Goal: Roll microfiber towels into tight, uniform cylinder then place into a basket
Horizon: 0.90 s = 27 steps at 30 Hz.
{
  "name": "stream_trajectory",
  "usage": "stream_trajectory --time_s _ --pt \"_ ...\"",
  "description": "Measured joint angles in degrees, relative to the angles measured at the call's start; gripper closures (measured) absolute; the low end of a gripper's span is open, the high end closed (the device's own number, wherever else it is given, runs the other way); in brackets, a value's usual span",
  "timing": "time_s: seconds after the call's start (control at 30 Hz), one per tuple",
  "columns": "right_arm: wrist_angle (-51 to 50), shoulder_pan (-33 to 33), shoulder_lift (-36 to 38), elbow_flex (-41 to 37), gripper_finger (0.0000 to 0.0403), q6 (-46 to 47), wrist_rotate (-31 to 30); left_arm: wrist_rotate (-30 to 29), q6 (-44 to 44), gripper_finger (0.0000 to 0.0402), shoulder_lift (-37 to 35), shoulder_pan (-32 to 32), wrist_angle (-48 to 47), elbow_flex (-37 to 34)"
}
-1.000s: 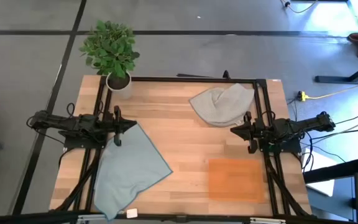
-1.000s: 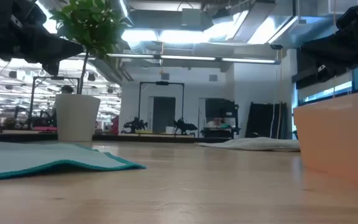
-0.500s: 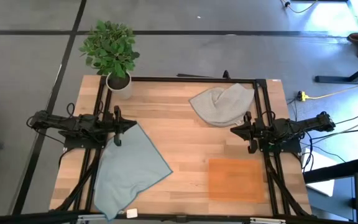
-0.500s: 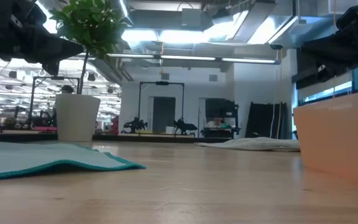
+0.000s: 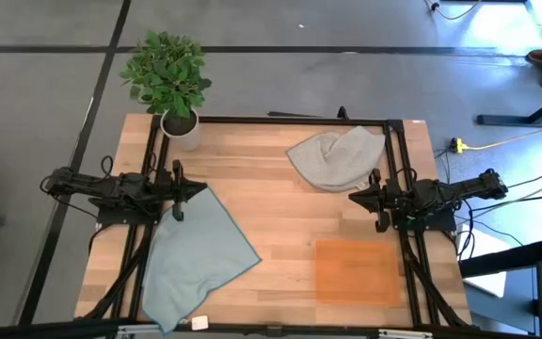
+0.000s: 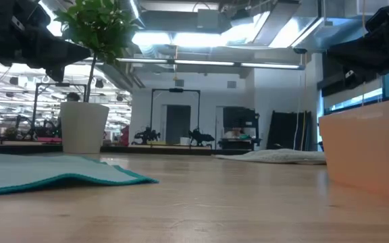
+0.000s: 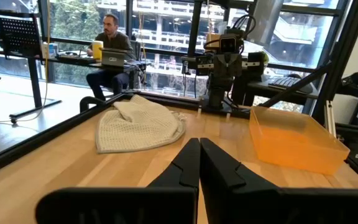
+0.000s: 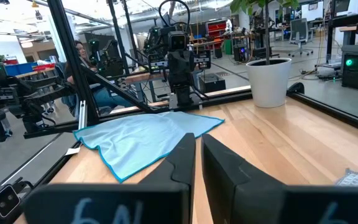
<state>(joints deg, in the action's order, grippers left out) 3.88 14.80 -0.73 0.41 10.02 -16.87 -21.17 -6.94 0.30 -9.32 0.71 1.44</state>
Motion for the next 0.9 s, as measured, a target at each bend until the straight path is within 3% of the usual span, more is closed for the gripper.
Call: stream_trajectory --time_s 0.27,0.4,0.6,0.9 --pt "3.15 0.0 0.0 0.02 0.0373 -0.04 -0.23 0.0 0.0 0.0401 0.01 -0.01 0.01 0.0" --pt "9.99 0.0 0.0 0.0 0.0373 -3.71 -3.8 -0.02 -0.01 0.0401 0.01 -0.01 0.02 0.02" --pt "24.25 0.0 0.02 0.07 0.0381 -12.01 -4.11 0.0 0.0 0.0401 0.0 -0.01 0.02 0.02" --pt "17.94 0.0 -0.29 8.61 0.0398 -19.44 -6.72 -0.02 -0.02 0.0401 0.02 -0.02 0.02 0.0"
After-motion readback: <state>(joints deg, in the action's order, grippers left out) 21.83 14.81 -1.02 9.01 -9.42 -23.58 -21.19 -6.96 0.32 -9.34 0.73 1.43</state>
